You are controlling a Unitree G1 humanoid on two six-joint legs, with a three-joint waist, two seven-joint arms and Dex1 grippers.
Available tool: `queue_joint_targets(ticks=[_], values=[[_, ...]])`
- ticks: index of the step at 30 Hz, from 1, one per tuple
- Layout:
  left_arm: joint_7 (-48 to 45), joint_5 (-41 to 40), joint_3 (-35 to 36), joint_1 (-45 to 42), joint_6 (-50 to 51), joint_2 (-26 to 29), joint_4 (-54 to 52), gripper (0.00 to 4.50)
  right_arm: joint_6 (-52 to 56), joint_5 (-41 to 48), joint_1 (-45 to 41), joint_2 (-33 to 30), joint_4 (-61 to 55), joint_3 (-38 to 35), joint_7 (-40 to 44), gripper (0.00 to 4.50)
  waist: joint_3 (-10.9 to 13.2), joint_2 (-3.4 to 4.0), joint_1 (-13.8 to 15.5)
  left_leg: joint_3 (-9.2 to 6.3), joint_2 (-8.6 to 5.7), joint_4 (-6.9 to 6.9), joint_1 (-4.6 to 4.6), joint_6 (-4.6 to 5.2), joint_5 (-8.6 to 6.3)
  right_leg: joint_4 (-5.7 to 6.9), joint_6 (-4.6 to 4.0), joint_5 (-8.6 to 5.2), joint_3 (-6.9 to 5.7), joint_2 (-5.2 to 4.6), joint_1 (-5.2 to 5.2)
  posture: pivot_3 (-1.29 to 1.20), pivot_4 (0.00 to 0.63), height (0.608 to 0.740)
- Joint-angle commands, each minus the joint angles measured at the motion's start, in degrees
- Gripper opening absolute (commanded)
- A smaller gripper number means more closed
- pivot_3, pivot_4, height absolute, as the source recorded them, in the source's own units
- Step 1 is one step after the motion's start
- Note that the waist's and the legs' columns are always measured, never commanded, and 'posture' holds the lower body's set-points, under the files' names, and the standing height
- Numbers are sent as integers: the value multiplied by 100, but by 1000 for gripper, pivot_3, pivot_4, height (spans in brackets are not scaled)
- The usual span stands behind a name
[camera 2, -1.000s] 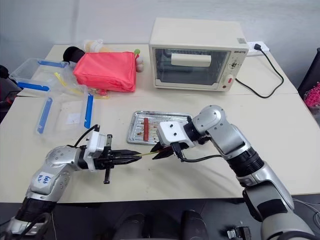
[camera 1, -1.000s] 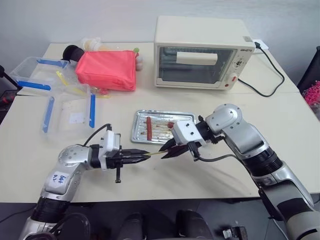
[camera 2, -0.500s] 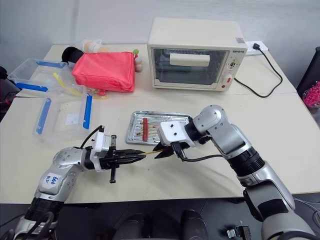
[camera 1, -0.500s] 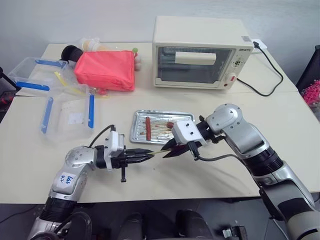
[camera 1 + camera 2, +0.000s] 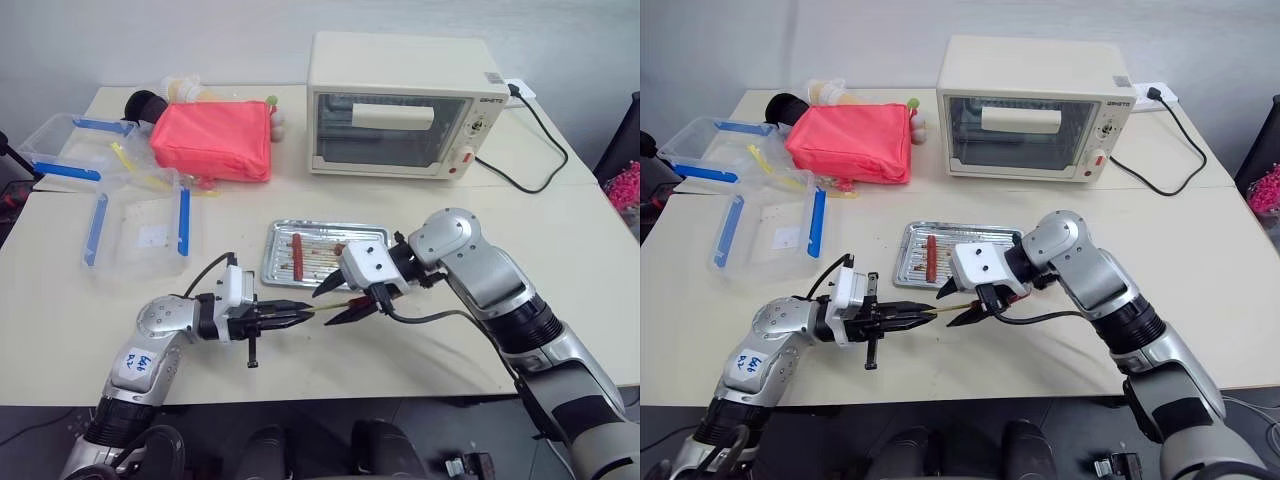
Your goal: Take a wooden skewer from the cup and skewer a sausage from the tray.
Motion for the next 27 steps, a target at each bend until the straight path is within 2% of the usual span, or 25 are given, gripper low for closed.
queue_joint_targets(ticks=[1, 7, 12, 18, 24, 27], values=[[-10, 21, 6, 35, -159, 1, -154, 0, -114, 143, -81, -39, -154, -131, 54, 3348, 0, 0, 0, 0, 0, 0, 0, 0, 0, 0, 0, 0, 0, 0, 0, 0, 150, 740], [47, 46, 98, 115, -216, 37, -129, 0, 58, 165, -145, -418, -280, -230, 192, 3348, 0, 0, 9, 0, -1, 1, 0, 0, 0, 0, 0, 0, 0, -1, 0, 0, 150, 740], [158, -136, 536, 435, -231, 176, -227, 0, 121, 414, -73, -746, -464, -573, 134, 3348, 0, 0, -5, -3, 3, 1, 0, 0, 0, -1, 0, 0, -1, -8, 2, 0, 150, 740], [551, -510, 1391, 1105, -100, 295, -634, 0, 114, 1165, 271, -892, -697, -1546, -101, 3348, 0, 0, 0, -2, 7, -6, 5, -1, 0, -5, 0, 0, 6, -13, 3, 0, 150, 740], [1568, -1116, 2494, 1531, 186, 54, -1095, 0, 634, 1787, 1125, -1125, -1086, -2695, -930, 3348, 3, -6, 63, -17, 4, -5, 5, 0, -1, -14, 0, 0, 38, -23, 17, 0, 150, 740], [2454, -1149, 2905, 1457, 184, -284, -1233, 0, 924, 2174, 1494, -1038, -1255, -3254, -1485, 3911, 4, -6, 109, -15, 3, -6, 8, 0, -2, -12, 0, 0, 43, -24, 18, 0, 150, 740]])
